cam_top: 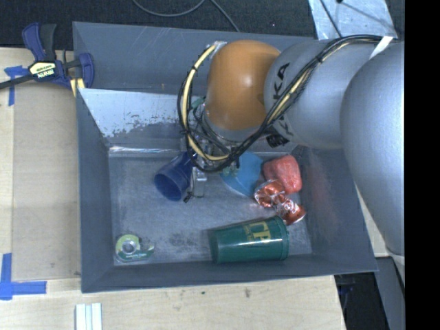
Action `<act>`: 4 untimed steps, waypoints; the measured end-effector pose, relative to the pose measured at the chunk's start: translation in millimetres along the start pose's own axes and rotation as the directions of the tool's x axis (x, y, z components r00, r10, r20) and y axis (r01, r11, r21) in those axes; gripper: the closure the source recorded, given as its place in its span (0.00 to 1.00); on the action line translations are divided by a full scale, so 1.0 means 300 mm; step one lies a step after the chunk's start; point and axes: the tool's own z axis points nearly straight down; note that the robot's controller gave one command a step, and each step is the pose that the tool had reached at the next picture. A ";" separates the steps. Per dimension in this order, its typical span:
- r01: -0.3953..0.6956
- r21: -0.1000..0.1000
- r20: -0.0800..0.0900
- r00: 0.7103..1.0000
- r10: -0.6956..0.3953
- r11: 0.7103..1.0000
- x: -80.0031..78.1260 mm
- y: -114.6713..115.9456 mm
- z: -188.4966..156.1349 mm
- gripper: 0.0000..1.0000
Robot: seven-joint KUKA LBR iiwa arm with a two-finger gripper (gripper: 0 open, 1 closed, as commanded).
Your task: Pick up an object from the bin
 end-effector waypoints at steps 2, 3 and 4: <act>-0.042 -0.002 0.011 0.999 0.042 0.999 0.011 -0.006 0.095 0.00; -0.206 -0.003 0.008 0.978 0.206 0.979 0.048 0.016 0.191 1.00; -0.207 -0.003 0.008 0.978 0.207 0.978 0.048 0.016 0.191 1.00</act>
Offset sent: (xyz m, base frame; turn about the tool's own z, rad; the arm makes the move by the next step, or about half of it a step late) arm -0.0114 -0.0027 -0.0579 0.0723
